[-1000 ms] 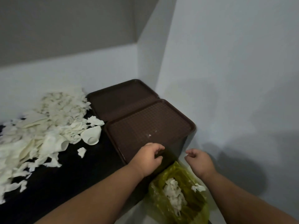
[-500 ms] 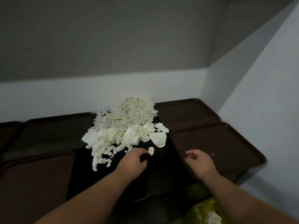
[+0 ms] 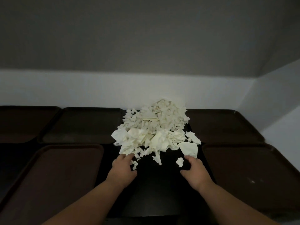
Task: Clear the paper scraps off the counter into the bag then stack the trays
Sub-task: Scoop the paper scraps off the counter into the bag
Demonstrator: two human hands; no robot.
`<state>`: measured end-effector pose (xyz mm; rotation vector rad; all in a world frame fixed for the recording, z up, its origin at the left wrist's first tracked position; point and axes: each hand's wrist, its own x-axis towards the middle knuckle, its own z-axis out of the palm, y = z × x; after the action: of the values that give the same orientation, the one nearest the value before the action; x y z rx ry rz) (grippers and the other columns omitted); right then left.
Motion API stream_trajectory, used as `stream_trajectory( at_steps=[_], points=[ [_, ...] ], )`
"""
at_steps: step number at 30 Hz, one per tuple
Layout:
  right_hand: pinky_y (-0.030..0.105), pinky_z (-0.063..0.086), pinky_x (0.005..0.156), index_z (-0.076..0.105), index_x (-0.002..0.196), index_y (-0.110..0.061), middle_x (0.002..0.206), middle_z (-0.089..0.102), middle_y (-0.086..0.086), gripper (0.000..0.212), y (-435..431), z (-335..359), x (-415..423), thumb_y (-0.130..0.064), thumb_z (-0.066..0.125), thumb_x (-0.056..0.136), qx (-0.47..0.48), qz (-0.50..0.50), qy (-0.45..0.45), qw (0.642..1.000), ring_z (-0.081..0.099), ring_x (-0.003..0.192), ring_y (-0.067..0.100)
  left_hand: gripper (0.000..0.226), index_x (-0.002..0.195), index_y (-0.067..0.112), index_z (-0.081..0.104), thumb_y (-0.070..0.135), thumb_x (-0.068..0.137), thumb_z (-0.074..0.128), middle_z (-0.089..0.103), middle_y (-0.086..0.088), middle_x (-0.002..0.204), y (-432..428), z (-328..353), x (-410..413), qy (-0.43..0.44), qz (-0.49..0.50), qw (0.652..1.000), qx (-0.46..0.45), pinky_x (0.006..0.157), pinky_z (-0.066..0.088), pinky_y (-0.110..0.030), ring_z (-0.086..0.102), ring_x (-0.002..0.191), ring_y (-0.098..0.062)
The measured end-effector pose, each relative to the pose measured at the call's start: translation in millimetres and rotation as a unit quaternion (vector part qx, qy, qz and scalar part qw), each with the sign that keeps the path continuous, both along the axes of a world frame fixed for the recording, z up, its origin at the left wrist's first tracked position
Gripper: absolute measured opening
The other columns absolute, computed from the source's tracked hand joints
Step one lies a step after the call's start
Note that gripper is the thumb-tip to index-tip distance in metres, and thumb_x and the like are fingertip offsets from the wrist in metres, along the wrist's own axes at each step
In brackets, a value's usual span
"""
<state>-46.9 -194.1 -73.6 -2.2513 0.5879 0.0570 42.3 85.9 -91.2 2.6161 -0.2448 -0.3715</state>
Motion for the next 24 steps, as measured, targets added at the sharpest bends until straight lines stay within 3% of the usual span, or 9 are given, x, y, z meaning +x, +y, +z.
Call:
stream_trajectory(
  at_steps=[4,7,9,13,17,19,21,24],
  points=[
    [0.017,0.042,0.082,0.028,0.153,-0.028,0.148,0.031,0.0,0.079,-14.5,-2.1,30.4,-0.014,0.067,0.086,-0.025,0.046,0.018,0.998,0.049,0.095,0.007,0.084,0.155,0.04,0.022,0.039,0.084,0.068,0.02,-0.005,0.156,-19.1,-2.3,13.9,0.033,-0.006,0.998,0.055,0.107,0.041,-0.043,0.027,0.141,-0.035],
    [0.02,0.047,0.086,0.015,0.156,-0.034,0.159,0.017,-0.001,0.09,-24.3,-7.3,55.4,-0.015,0.066,0.084,-0.047,0.094,0.038,0.994,0.051,0.113,0.013,0.084,0.154,0.042,0.02,0.035,0.085,0.066,0.017,-0.006,0.157,-32.9,-7.0,28.6,0.052,-0.011,0.995,0.087,0.105,0.044,-0.041,0.031,0.139,-0.035],
    [0.027,0.05,0.095,0.005,0.156,-0.038,0.164,0.004,0.002,0.097,-28.6,-11.5,73.3,-0.019,0.066,0.084,-0.073,0.134,0.063,0.986,0.05,0.128,0.019,0.08,0.153,0.043,0.023,0.031,0.085,0.063,0.019,-0.005,0.155,-40.8,-10.7,37.2,0.054,-0.013,0.993,0.104,0.104,0.046,-0.039,0.035,0.137,-0.034],
    [0.028,0.058,0.078,-0.009,0.153,-0.047,0.164,-0.019,0.004,0.111,-33.4,-16.7,108.2,-0.01,0.068,0.083,-0.114,0.193,0.112,0.968,0.064,0.106,0.016,0.066,0.146,0.041,0.039,0.019,0.087,0.056,0.03,-0.002,0.143,-55.2,-15.8,48.9,0.046,-0.009,0.993,0.113,0.097,0.049,-0.035,0.045,0.124,-0.029],
    [0.03,0.059,0.078,-0.011,0.154,-0.04,0.162,-0.025,0.006,0.113,-33.7,-17.4,139.9,-0.005,0.067,0.082,-0.133,0.217,0.138,0.957,0.058,0.12,0.026,0.05,0.135,0.035,0.051,0.017,0.089,0.052,0.038,-0.002,0.129,-65.2,-18.7,57.5,0.048,-0.015,0.99,0.131,0.094,0.052,-0.037,0.048,0.115,-0.027],
    [0.031,0.056,0.085,-0.007,0.157,-0.034,0.163,-0.022,0.006,0.111,-32.7,-22.2,152.6,-0.006,0.069,0.081,-0.135,0.218,0.158,0.954,0.049,0.131,0.028,0.055,0.14,0.037,0.044,0.016,0.09,0.052,0.039,-0.002,0.133,-67.8,-19.9,59.5,0.05,-0.003,0.991,0.127,0.093,0.052,-0.037,0.049,0.117,-0.027],
    [0.032,0.054,0.09,0.01,0.158,-0.024,0.164,-0.006,0.007,0.097,-30.4,-26.2,161.1,-0.011,0.069,0.081,-0.141,0.218,0.171,0.951,0.044,0.134,0.027,0.072,0.151,0.041,0.025,0.017,0.09,0.054,0.037,-0.002,0.139,-68.9,-19.7,59.9,0.051,0.011,0.991,0.123,0.092,0.051,-0.037,0.048,0.12,-0.028],
    [0.028,0.051,0.077,0.047,0.136,-0.012,0.148,0.03,0.009,0.057,-28.4,-27.5,166.6,-0.013,0.066,0.082,-0.156,0.216,0.166,0.949,0.057,0.111,0.025,0.085,0.155,0.044,0.003,0.019,0.093,0.056,0.034,-0.003,0.142,-72.5,-17.0,59.0,0.052,0.003,0.988,0.144,0.091,0.051,-0.038,0.045,0.122,-0.027]
  ],
)
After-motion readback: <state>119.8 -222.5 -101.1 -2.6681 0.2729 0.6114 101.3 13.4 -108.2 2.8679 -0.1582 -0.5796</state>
